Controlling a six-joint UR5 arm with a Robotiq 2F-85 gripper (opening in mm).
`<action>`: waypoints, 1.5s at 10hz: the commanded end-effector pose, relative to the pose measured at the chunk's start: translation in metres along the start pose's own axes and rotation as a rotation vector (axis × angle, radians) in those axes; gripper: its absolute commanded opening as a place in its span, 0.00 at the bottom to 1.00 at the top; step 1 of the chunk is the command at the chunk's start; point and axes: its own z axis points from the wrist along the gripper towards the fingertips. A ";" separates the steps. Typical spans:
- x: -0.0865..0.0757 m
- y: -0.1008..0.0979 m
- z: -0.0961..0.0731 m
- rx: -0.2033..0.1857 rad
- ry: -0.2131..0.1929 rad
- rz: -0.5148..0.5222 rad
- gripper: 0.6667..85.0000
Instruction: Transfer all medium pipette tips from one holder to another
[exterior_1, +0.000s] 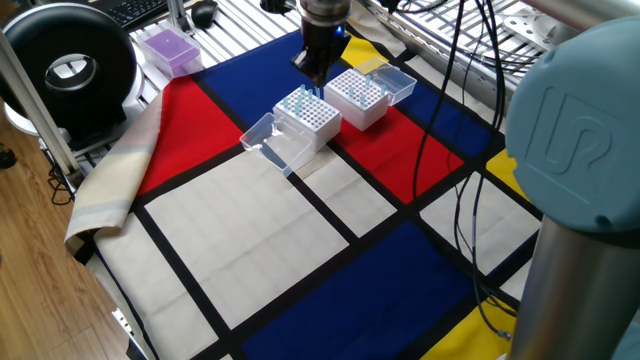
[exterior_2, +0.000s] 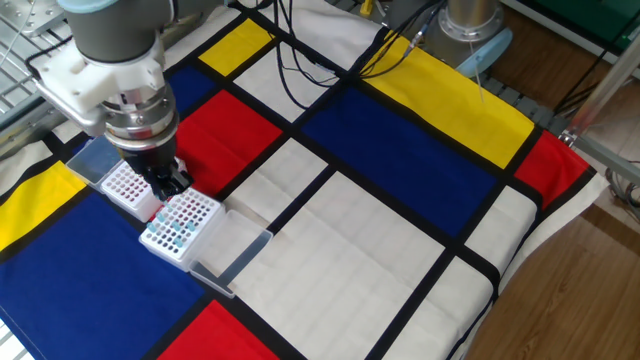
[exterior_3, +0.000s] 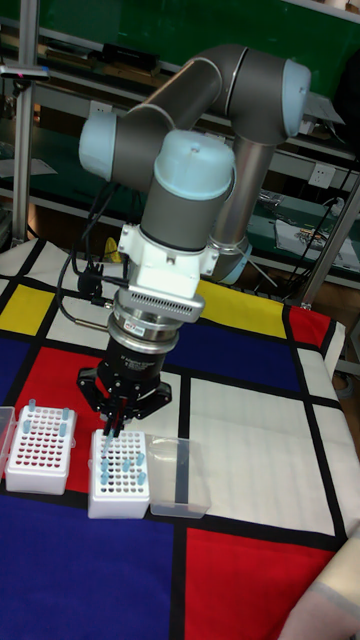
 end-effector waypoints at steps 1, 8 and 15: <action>0.002 0.000 -0.018 0.017 0.019 0.008 0.14; -0.009 -0.038 -0.033 0.050 -0.008 -0.064 0.13; -0.027 -0.074 -0.017 0.051 -0.056 -0.185 0.12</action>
